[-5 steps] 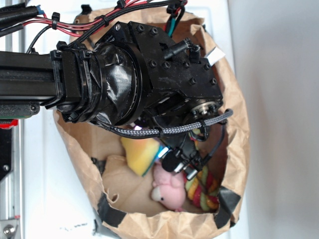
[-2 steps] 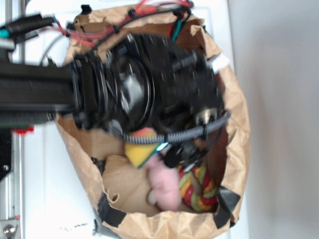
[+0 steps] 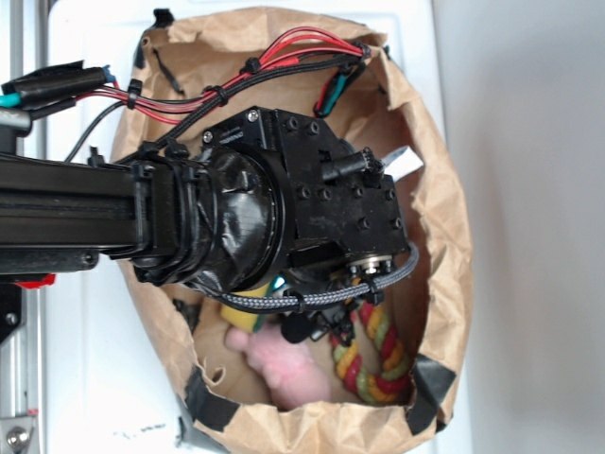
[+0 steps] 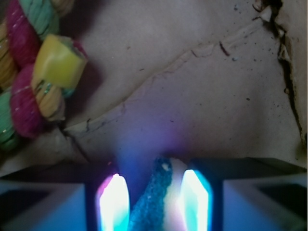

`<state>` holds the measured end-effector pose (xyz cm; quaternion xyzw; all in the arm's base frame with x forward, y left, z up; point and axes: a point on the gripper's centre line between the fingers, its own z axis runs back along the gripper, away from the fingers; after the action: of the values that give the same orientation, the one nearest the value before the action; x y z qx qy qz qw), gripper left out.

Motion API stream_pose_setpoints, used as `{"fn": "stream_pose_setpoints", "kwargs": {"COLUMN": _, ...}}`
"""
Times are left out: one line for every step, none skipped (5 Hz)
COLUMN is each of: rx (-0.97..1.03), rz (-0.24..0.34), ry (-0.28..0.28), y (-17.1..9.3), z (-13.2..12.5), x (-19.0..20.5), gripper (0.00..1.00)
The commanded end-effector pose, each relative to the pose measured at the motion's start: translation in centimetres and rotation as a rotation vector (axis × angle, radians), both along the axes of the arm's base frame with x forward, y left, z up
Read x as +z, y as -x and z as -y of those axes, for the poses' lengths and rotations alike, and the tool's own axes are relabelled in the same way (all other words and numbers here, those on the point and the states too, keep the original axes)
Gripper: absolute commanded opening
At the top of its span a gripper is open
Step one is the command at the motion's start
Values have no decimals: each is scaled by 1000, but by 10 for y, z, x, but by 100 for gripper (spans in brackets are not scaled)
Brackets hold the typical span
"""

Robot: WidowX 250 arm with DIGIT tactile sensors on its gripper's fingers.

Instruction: Grab the green sponge.

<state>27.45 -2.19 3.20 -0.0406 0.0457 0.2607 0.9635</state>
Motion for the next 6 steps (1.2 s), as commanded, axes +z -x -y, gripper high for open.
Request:
{"fn": "stream_pose_setpoints", "kwargs": {"rx": -29, "rz": 100, "ry": 2, "y": -5, "z": 2, "x": 29, "gripper": 0}}
{"fn": "stream_pose_setpoints", "kwargs": {"rx": -30, "rz": 106, "ry": 0, "y": -7, "z": 1, "x": 32, "gripper": 0}}
{"fn": "stream_pose_setpoints", "kwargs": {"rx": -27, "rz": 113, "ry": -11, "y": -7, "z": -4, "x": 38, "gripper": 0}}
{"fn": "stream_pose_setpoints", "kwargs": {"rx": 3, "rz": 158, "ry": -28, "y": -9, "z": -19, "x": 60, "gripper": 0}}
{"fn": "stream_pose_setpoints", "kwargs": {"rx": 43, "rz": 213, "ry": -34, "y": -13, "z": -32, "x": 92, "gripper": 0}}
{"fn": "stream_pose_setpoints", "kwargs": {"rx": 43, "rz": 212, "ry": 21, "y": -14, "z": -35, "x": 126, "gripper": 0}}
